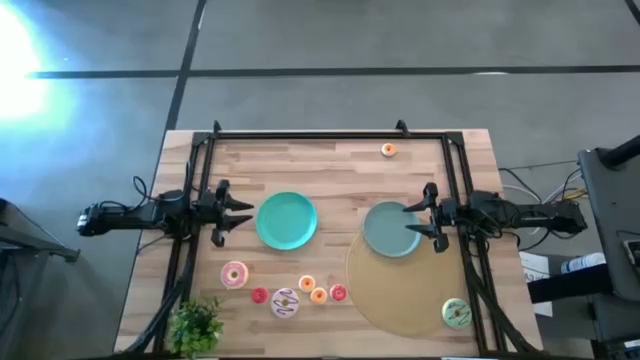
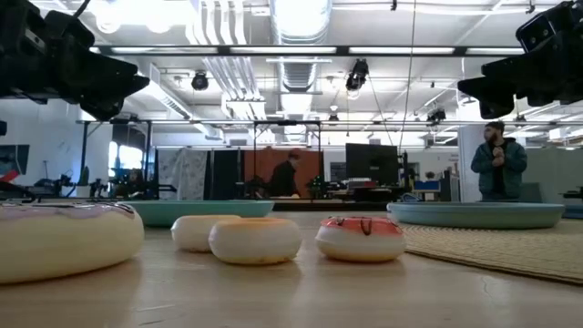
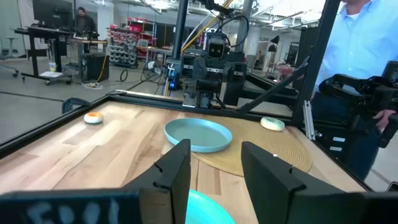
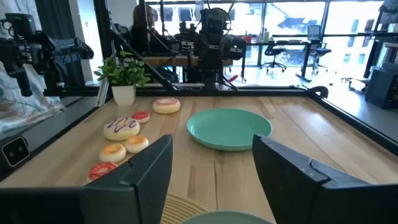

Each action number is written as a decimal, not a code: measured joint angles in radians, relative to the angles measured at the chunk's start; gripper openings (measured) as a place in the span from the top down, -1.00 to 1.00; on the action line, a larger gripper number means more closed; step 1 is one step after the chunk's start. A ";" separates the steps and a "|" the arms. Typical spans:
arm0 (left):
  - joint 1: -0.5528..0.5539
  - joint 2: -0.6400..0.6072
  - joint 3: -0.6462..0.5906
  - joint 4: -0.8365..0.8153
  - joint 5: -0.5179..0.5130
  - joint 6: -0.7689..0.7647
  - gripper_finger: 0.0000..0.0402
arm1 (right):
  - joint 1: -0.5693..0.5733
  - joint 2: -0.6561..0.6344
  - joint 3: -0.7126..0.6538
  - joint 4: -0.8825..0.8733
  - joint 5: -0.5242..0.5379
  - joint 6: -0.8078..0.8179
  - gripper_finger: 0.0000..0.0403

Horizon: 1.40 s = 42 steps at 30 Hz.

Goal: Pick & Place donuts

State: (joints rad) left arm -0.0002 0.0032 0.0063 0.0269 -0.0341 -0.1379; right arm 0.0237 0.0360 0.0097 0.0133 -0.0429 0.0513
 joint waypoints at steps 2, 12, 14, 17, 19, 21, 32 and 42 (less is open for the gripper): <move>0.000 0.000 0.000 0.000 0.000 0.000 0.42 | 0.000 0.000 0.000 0.000 0.000 0.000 -0.07; 0.000 0.000 0.000 0.000 0.000 0.000 0.42 | 0.000 0.000 0.000 0.000 0.000 0.000 -0.07; 0.000 0.000 0.000 0.000 0.000 0.000 0.42 | 0.000 0.000 0.000 0.000 0.000 -0.001 -0.07; 0.000 0.000 0.000 0.000 0.000 0.000 0.42 | 0.000 0.000 0.000 0.000 0.000 0.000 -0.07; 0.000 0.000 0.000 0.000 0.000 0.000 0.42 | 0.000 0.000 0.000 0.000 0.000 -0.001 -0.07; 0.000 0.000 0.000 0.000 0.000 0.000 0.42 | 0.000 0.000 0.000 0.000 0.000 0.000 -0.07; 0.000 0.000 0.000 0.000 0.000 0.000 0.42 | 0.000 0.000 0.000 0.000 0.000 0.000 -0.07; 0.000 0.000 0.000 0.000 0.001 0.000 0.42 | 0.000 0.008 0.000 0.066 0.106 0.729 -0.07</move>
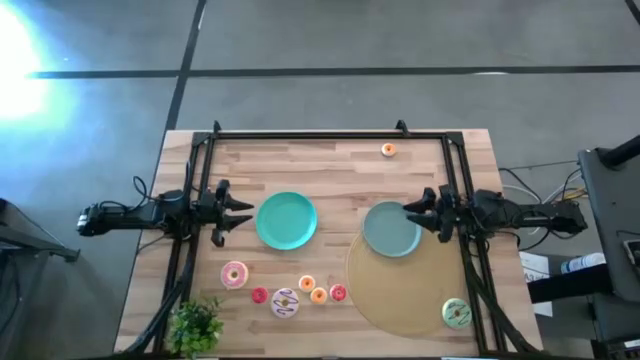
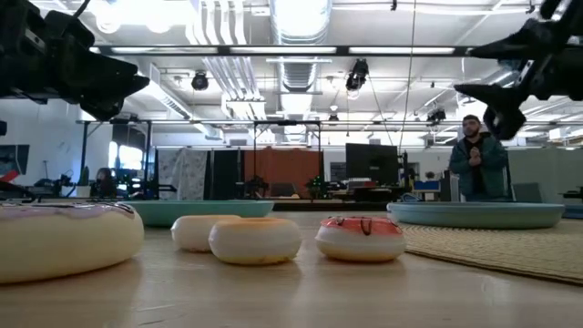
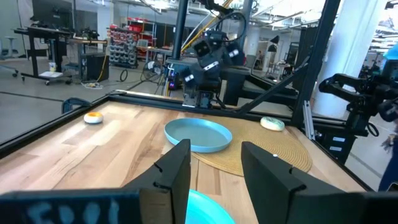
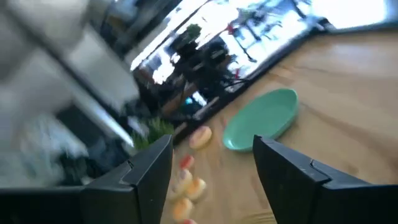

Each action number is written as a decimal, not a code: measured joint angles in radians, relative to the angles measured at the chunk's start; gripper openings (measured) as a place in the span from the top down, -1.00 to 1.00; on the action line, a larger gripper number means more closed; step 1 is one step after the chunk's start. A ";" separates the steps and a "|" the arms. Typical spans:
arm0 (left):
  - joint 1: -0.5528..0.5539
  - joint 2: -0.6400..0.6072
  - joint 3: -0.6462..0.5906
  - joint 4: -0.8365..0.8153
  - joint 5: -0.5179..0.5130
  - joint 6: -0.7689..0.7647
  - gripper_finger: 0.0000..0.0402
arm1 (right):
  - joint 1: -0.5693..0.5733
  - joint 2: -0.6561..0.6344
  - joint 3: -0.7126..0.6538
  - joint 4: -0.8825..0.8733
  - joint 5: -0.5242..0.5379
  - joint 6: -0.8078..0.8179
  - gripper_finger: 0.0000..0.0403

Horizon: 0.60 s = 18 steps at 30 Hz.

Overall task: Pick & Place donuts
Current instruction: Put the large blue donut on the gray plate

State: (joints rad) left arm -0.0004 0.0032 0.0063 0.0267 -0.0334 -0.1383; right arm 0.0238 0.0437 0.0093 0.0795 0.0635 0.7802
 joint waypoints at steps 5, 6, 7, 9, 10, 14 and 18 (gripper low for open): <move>0.000 0.000 0.000 -0.001 0.000 0.000 0.42 | 0.000 0.007 0.000 0.010 0.153 0.283 -0.07; 0.000 0.000 0.000 -0.001 0.000 0.000 0.42 | 0.000 0.007 0.000 0.009 0.197 0.314 -0.07; 0.000 0.000 0.000 -0.001 0.000 0.000 0.42 | 0.000 0.007 0.000 0.008 0.222 0.340 -0.07; 0.000 0.000 0.000 -0.001 0.000 0.000 0.42 | 0.000 0.005 0.000 0.009 0.228 0.396 -0.07; 0.000 0.000 0.000 -0.001 0.000 0.000 0.42 | 0.000 0.003 0.000 0.009 0.227 0.424 -0.07; 0.000 0.000 0.000 -0.001 0.000 0.000 0.42 | -0.001 0.008 0.000 0.023 0.196 0.395 -0.07; 0.000 0.000 0.000 -0.001 0.000 0.000 0.42 | 0.007 0.027 0.002 0.139 0.177 0.393 -0.06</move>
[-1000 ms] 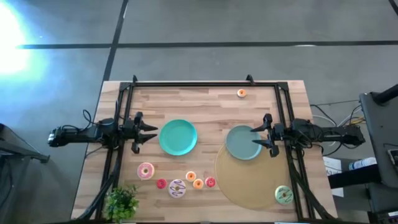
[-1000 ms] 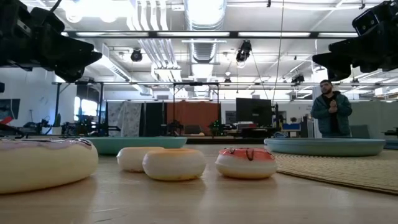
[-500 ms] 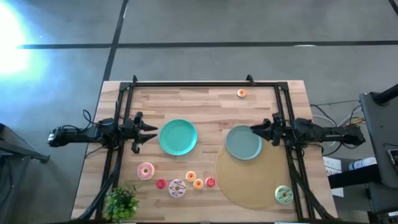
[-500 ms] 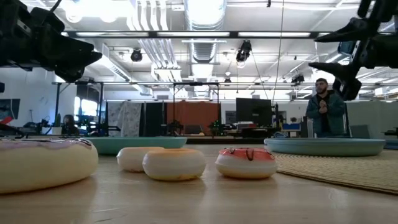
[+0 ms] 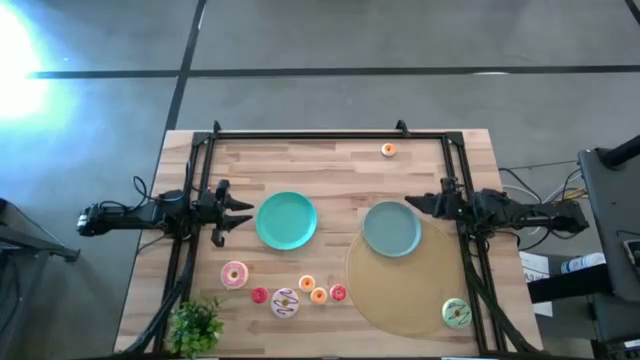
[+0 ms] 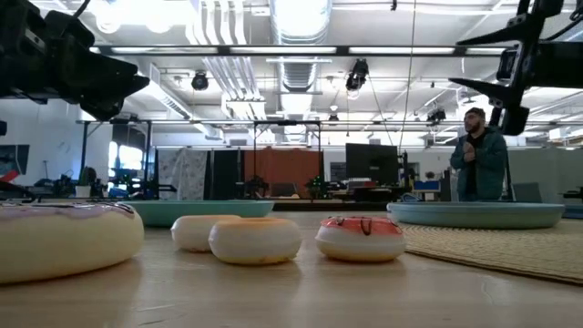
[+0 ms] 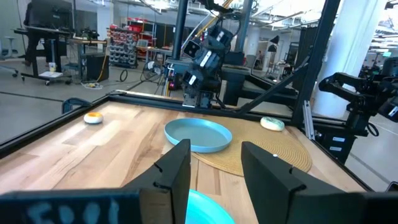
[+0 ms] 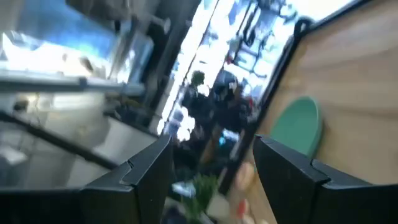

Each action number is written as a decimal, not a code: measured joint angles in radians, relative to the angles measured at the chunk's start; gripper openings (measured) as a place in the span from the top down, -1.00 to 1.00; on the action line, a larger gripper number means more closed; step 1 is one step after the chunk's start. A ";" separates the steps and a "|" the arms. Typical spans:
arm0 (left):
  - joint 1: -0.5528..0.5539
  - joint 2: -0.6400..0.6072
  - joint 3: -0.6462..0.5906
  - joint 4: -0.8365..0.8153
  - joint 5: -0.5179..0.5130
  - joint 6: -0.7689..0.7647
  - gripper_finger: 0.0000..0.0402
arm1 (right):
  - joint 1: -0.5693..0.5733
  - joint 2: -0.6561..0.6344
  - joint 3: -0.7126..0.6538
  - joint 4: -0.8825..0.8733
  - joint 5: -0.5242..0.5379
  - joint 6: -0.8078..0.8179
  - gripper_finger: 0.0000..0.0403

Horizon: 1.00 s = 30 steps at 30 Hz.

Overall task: Pick & Place donuts
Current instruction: Put the large blue donut on the gray plate

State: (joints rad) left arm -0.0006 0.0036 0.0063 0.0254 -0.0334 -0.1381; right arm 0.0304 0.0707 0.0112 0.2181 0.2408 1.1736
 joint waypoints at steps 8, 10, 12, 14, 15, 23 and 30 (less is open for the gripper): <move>0.000 0.002 0.000 0.000 0.000 0.000 0.42 | 0.018 0.176 0.005 0.337 -0.264 0.115 -0.06; 0.000 0.002 0.000 0.000 0.000 0.000 0.42 | 0.033 0.251 0.030 0.265 -0.375 0.183 -0.06; 0.000 0.002 0.000 0.000 0.000 0.000 0.42 | 0.065 0.329 0.090 0.100 -0.453 0.187 -0.06; 0.000 0.002 0.000 0.000 0.000 0.000 0.42 | 0.109 0.416 0.185 -0.146 -0.494 0.128 -0.06; 0.000 0.002 0.000 0.000 0.000 0.000 0.42 | 0.137 0.462 0.236 -0.270 -0.503 0.087 -0.06; 0.000 0.002 0.000 0.001 0.000 0.000 0.42 | 0.382 0.856 0.649 -1.079 -0.373 -0.275 -0.06; 0.000 0.003 0.000 0.000 0.000 0.000 0.42 | 0.582 1.149 0.745 -1.141 -0.552 -0.494 -0.07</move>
State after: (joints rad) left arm -0.0006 0.0063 0.0063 0.0259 -0.0338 -0.1382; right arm 0.6126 1.2195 0.7565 -0.9231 -0.3115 0.6792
